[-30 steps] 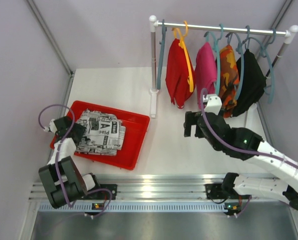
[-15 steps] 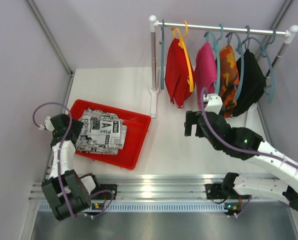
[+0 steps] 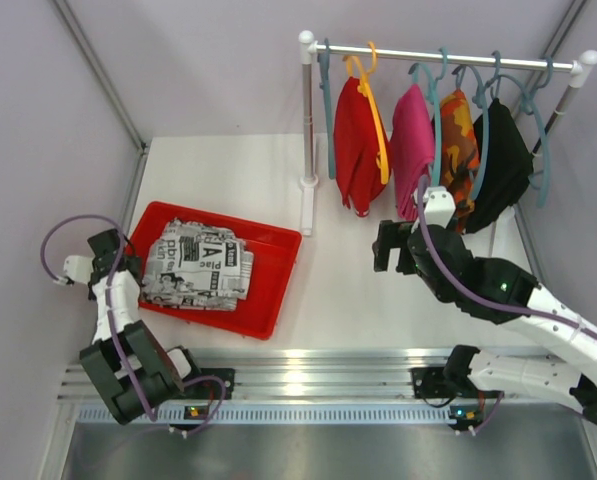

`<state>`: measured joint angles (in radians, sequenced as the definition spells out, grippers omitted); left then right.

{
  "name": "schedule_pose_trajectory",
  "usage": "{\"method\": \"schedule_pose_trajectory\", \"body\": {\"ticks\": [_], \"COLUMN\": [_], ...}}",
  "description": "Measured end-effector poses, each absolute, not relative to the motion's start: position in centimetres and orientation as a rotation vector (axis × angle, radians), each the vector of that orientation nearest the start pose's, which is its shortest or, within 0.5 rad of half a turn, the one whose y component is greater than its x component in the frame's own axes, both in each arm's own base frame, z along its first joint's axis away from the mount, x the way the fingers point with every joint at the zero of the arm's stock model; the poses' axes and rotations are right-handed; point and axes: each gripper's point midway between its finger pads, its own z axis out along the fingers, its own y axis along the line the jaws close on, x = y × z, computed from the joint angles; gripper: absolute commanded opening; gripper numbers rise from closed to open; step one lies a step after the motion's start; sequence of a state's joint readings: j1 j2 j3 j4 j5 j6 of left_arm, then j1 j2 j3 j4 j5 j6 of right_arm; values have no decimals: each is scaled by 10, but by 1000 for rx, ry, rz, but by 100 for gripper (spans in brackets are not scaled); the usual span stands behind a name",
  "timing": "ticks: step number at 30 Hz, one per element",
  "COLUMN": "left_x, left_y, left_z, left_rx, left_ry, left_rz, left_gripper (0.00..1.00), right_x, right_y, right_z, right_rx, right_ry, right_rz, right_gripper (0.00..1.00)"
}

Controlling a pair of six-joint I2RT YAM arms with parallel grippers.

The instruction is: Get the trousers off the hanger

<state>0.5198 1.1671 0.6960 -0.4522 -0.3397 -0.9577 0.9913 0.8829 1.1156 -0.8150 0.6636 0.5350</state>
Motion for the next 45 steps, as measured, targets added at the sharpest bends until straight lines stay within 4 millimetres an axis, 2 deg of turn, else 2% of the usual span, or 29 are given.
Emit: {"method": "schedule_pose_trajectory", "body": {"ticks": [4,8,13,20,28,36,42,45], "left_x": [224,204,184,159,150,130,137,149], "left_y": [179,186,189,188,192,206,208,209], "left_z": [77,83,91,83,82,66,67,74], "left_rx": [-1817,-1873,-1914,-1979,-2015,-2148,-2109,-2053], "left_ry": [1647,1573,1492,1469,1448,1412,1455,1500], "left_rz": [276,356,435,519,541,536,498,430], "left_gripper": [67,68,68,68,67,65,63,59], "right_x": [210,210,209,207,206,204,206,208], "right_y": [156,155,157,159,157,155,156,159], "right_z": [279,280,280,279,283,285,284,285], "right_rx": [-92,-89,-91,-96,-80,-57,-51,-51], "right_ry": [2026,2022,2027,2033,2023,2018,2023,2026], "right_rz": [251,258,270,284,303,319,314,309], "right_gripper": [100,100,100,100,100,100,100,100]}}
